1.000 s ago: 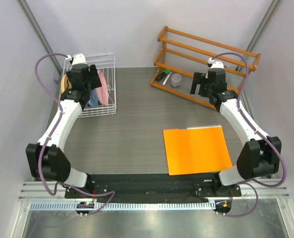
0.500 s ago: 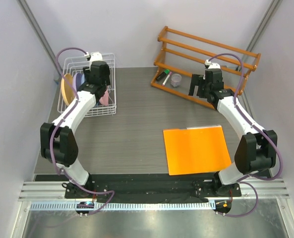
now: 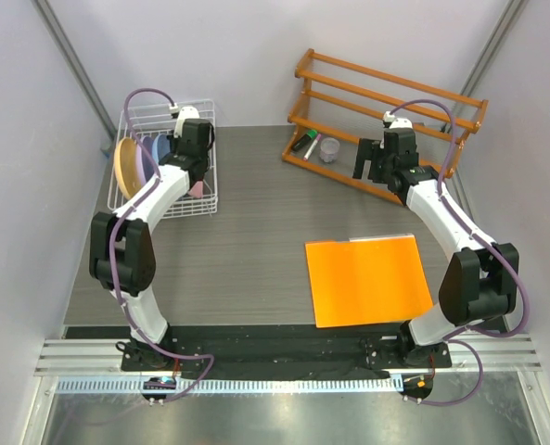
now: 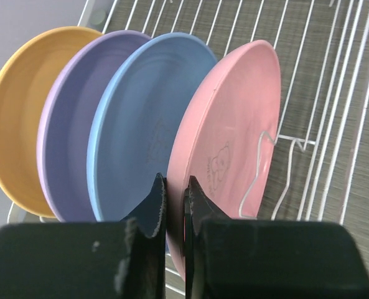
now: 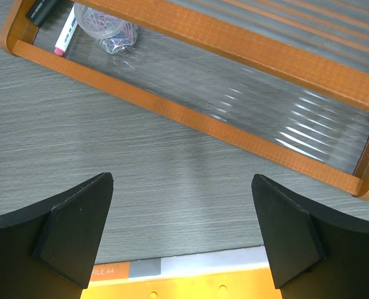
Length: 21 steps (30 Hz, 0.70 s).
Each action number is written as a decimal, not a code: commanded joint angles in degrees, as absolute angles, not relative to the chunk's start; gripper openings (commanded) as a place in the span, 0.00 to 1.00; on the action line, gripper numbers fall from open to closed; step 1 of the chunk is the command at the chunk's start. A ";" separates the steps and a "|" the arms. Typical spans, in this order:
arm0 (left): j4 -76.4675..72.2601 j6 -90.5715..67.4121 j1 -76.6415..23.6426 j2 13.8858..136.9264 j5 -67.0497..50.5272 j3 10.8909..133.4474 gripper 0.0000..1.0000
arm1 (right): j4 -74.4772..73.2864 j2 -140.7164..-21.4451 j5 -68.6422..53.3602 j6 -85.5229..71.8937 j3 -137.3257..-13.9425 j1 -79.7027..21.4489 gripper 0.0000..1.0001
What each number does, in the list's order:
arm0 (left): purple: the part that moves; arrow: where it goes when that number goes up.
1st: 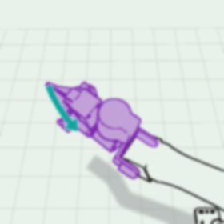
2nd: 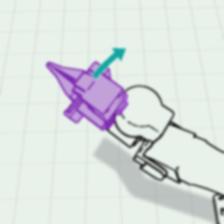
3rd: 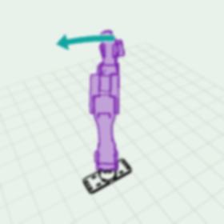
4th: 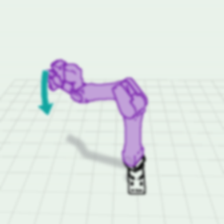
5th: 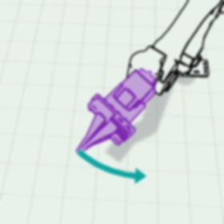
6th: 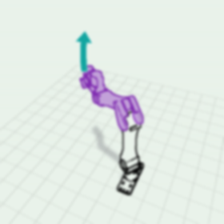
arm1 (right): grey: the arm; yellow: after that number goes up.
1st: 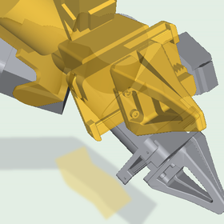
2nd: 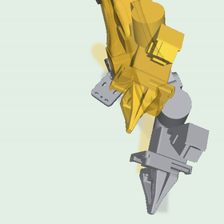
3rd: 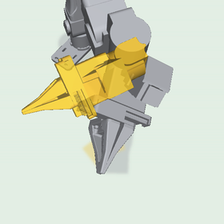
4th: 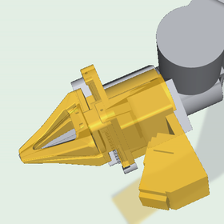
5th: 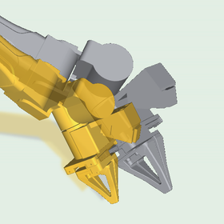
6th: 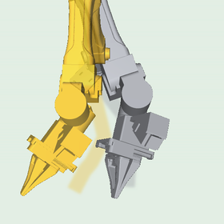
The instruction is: Unload the plates from the dish rack
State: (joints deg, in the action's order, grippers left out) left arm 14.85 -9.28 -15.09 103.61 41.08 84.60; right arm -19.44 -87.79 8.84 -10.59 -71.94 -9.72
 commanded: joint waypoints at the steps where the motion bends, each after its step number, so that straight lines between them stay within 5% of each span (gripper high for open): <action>1: 14.59 -11.25 -15.38 103.45 42.98 87.27 0.00 | -19.42 -86.92 8.53 -9.84 -74.09 -10.02 1.00; 21: 19.34 5.00 -22.94 99.76 62.13 100.02 0.00 | -21.00 -87.54 3.34 -10.02 -74.53 -10.02 1.00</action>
